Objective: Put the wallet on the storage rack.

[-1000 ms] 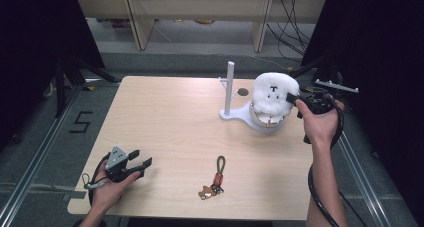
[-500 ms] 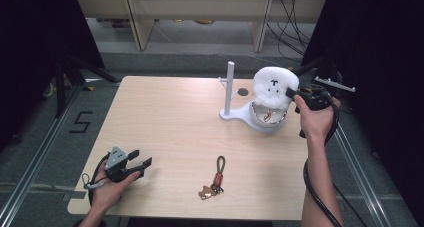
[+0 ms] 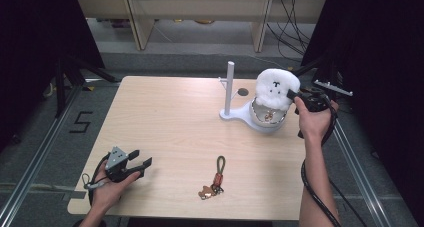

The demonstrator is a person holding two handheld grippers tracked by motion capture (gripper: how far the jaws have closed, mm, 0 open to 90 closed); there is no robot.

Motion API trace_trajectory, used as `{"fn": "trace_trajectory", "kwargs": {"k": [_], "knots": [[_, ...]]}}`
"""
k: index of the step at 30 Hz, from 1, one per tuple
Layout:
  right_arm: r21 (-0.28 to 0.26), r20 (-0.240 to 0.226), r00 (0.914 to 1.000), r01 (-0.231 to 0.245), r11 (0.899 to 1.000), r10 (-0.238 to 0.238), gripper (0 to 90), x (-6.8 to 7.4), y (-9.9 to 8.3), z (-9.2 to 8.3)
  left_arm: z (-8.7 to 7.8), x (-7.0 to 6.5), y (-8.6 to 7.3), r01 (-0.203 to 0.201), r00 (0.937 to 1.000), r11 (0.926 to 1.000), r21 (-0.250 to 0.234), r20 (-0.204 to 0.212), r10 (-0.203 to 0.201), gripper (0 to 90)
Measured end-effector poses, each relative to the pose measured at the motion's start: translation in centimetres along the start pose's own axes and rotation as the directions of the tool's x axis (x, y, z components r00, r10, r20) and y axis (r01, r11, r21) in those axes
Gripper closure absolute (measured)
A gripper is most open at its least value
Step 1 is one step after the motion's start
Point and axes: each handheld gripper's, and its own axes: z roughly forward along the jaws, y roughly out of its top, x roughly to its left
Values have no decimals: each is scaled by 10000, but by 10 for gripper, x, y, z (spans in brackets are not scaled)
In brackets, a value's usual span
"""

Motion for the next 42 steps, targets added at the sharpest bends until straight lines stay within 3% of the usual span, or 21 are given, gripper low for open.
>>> {"fn": "trace_trajectory", "kwargs": {"k": [2,3,4,10,12,18,19,20,23,24,25,28,29,30,31,32,33,34,36,37,42], "knots": [[-42,37,10000,60,10000,-60,786,-2,-3,1,0,0,0,-51,10000,10000,-9,17,51,376],[-148,148,9991,407,9991,-405,785,-6,-4,3,0,0,0,-58,10000,10000,-8,17,58,376],[-33,109,9999,12,10000,-11,785,-4,-5,3,0,0,0,-52,10000,10000,-21,17,52,375],[246,349,9977,577,9980,-586,783,-10,-15,7,0,0,0,-57,10000,10000,1,6,57,375],[439,346,9988,340,9985,-355,782,-9,-18,8,0,0,0,-58,10000,10000,-4,1,58,376],[1012,536,9953,750,9920,-807,777,-10,-27,12,0,0,0,-41,10000,10000,-21,-17,41,376],[1105,510,9913,1149,9872,-1211,776,-13,-27,12,1,-1,0,36,10000,10000,-54,16,-36,375],[1173,568,9940,860,9894,-931,775,-10,-28,13,1,-1,-1,157,9999,9999,-61,32,-157,376],[1397,789,9855,1380,9805,-1499,774,-11,-28,14,0,-3,-1,383,9992,9992,57,-57,-383,376],[1375,760,9824,1593,9776,-1708,774,-12,-28,15,1,-2,-1,214,9998,9998,-65,17,-214,376],[1477,945,9838,1374,9794,-1523,774,-9,-28,14,1,0,0,-52,10000,10000,-45,-2,52,375],[1621,1117,9798,1466,9758,-1657,773,-6,-25,14,1,0,0,-23,10000,10000,-35,-13,23,375],[1667,988,9713,1981,9659,-2163,772,-9,-24,15,1,0,0,-53,10000,10000,-55,24,53,376],[1716,1032,9695,2030,9640,-2225,770,-8,-23,16,1,0,0,-56,10000,10000,-28,-3,56,375],[1896,1127,9734,1758,9660,-1993,767,-4,-24,17,1,-1,0,-52,10000,10000,0,-15,52,375],[1874,1104,9628,2236,9565,-2467,764,-6,-24,19,1,0,0,-62,10000,10000,-12,-9,62,375],[2034,1229,9604,2223,9535,-2501,760,-5,-24,20,1,-1,0,-58,10000,10000,-13,-14,58,376],[2234,1394,9632,1957,9549,-2300,749,-3,-27,22,0,-1,0,-46,10000,10000,-12,-15,46,376],[2133,1443,9621,1981,9567,-2314,742,-4,-29,25,0,0,0,-65,10000,10000,0,1,65,375],[2137,1322,9565,2288,9497,-2602,736,-9,-29,25,0,0,0,-51,10000,10000,-14,8,51,375],[2042,1356,9613,2096,9562,-2397,661,-12,-30,25,1,-1,0,-67,10000,10000,-15,-18,66,376]]}}
